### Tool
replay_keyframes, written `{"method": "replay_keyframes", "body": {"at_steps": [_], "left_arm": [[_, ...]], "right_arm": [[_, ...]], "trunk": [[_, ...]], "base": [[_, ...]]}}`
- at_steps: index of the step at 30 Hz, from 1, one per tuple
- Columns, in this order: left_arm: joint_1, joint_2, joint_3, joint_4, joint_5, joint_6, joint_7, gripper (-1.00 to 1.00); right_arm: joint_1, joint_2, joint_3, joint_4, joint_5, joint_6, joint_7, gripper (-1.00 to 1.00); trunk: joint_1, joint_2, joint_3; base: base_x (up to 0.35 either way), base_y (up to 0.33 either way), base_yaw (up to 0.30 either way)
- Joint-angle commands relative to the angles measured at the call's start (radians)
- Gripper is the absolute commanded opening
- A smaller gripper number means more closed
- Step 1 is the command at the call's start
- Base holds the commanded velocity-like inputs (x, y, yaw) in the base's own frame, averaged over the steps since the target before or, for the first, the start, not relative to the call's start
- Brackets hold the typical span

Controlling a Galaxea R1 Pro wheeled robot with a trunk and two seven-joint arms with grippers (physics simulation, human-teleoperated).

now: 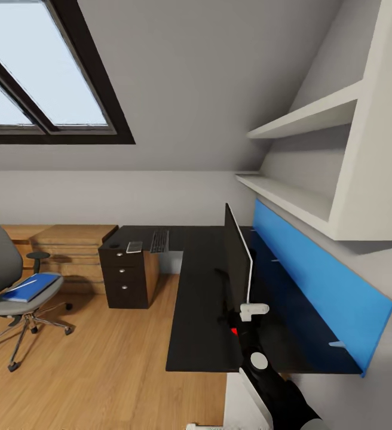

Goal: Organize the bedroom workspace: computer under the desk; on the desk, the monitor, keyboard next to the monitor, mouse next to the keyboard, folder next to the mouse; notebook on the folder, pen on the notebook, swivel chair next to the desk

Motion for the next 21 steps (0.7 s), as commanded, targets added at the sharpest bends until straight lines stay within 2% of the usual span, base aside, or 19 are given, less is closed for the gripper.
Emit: {"method": "replay_keyframes", "body": {"at_steps": [1,8,21], "left_arm": [[-0.001,0.001,-0.008,0.000,0.009,-0.004,0.002,1.00],[-0.001,0.001,-0.008,0.000,0.009,-0.004,0.002,1.00],[-0.001,0.001,-0.008,0.000,0.009,-0.004,0.002,1.00]], "right_arm": [[-0.001,-0.001,0.004,0.001,-0.011,-0.006,-0.005,1.00],[-0.001,-0.001,0.004,0.001,-0.011,-0.006,-0.005,1.00],[-0.001,-0.001,0.004,0.018,-0.010,-0.008,-0.005,1.00]], "trunk": [[0.000,-0.002,-0.002],[0.000,-0.002,-0.002],[0.000,-0.002,-0.002]], "base": [[-0.229,0.000,0.000],[-0.243,-0.045,0.000],[-0.187,-0.192,0.000]]}}
